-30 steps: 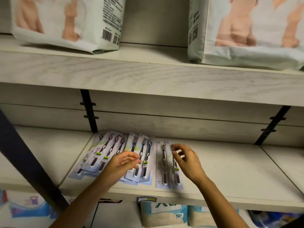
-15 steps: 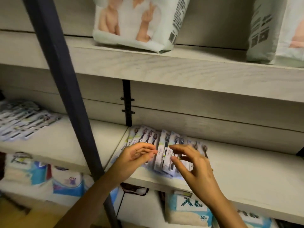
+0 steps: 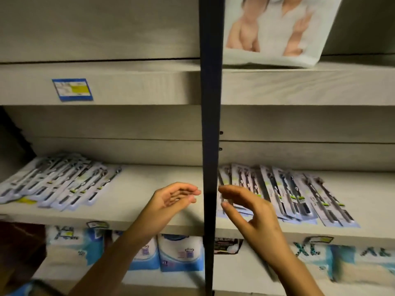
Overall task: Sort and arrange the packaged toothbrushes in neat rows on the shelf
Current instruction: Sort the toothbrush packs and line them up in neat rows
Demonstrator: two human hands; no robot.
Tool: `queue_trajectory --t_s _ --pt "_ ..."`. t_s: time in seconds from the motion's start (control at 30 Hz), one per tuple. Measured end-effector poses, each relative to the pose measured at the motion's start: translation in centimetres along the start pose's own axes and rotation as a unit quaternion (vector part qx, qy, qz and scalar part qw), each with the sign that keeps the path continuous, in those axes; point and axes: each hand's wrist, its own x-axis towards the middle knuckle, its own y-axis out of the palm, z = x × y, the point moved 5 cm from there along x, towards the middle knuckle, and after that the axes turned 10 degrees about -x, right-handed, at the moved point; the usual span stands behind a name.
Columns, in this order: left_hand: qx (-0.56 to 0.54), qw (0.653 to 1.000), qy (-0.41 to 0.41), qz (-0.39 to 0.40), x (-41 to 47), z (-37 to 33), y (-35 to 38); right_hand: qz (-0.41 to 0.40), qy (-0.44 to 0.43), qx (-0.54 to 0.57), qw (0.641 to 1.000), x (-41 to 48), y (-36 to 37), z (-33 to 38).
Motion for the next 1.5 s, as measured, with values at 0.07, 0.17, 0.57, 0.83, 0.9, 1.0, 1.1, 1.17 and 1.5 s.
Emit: queue_trajectory --t_s 0.07,0.17,0.57,0.83,0.9,1.0,1.1,1.17,1.5 --pt "0.006 1.000 -0.008 -0.004 -0.3 0.2 -2.0 0.017 0.004 0.001 1.000 0.4 1.8 1.2" --pt "0.020 1.000 -0.021 -0.009 -0.7 1.0 -4.5 0.053 0.007 -0.014 0.998 1.4 4.4 2.2" --pt "-0.023 0.991 -0.025 -0.128 -2.8 3.9 -17.6 0.146 -0.002 -0.037 0.989 6.1 15.1 5.2" --pt "-0.035 0.991 -0.071 -0.109 -3.4 7.4 -29.9 0.092 0.024 -0.039 0.995 10.0 26.0 8.9" --pt "-0.030 0.991 -0.072 -0.106 -3.6 7.7 -33.1 0.067 0.040 -0.021 0.997 10.9 28.6 10.1" --pt "-0.010 0.992 -0.081 -0.093 -3.8 8.2 -37.5 0.051 0.055 -0.016 0.997 12.1 31.6 11.8" --pt "0.015 0.990 -0.099 -0.101 -4.0 9.5 -40.6 0.043 0.065 -0.026 0.997 12.6 33.3 12.9" --pt "0.050 0.985 -0.118 -0.113 -4.0 11.0 -42.0 0.045 0.073 -0.039 0.996 12.7 33.9 13.2" --pt "0.580 0.799 -0.127 -0.094 0.7 13.9 -41.9 0.085 0.074 -0.085 0.990 13.4 35.2 14.0"
